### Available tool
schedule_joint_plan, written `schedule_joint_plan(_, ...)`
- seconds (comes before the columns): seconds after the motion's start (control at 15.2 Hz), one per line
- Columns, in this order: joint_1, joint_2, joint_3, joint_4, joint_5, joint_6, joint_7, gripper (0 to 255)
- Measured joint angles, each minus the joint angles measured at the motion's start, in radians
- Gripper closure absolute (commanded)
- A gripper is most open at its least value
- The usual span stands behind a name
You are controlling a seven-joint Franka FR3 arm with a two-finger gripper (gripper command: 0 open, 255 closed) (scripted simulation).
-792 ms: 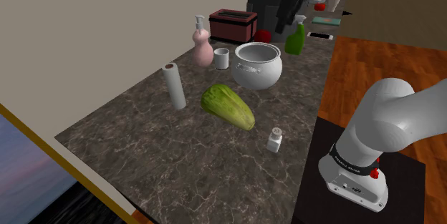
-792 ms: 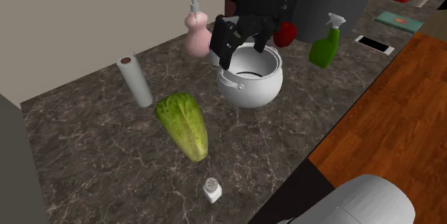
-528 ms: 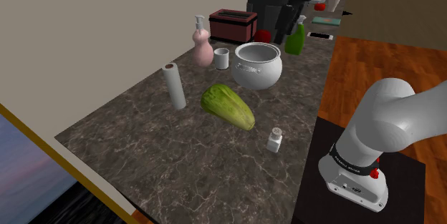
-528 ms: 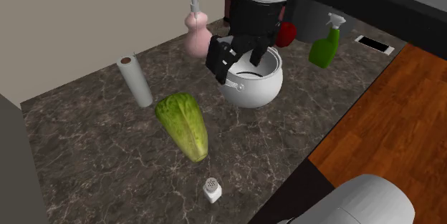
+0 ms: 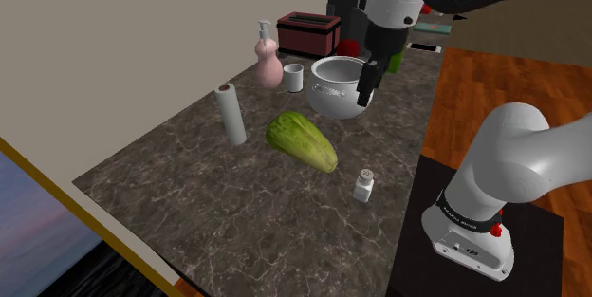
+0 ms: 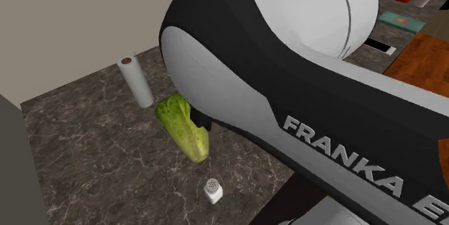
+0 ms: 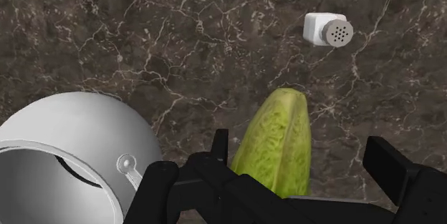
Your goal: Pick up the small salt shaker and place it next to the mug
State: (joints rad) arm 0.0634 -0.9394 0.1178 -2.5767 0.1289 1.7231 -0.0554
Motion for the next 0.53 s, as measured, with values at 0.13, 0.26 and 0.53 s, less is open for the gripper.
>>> schedule_joint_plan(0.13,0.017,-0.021,0.030,-0.062,0.020,0.027,0.020,0)
schedule_joint_plan(0.26,0.035,-0.022,0.064,-0.104,0.044,0.055,0.043,0)
schedule_joint_plan(0.53,0.084,-0.051,0.130,-0.217,0.098,0.110,0.089,0)
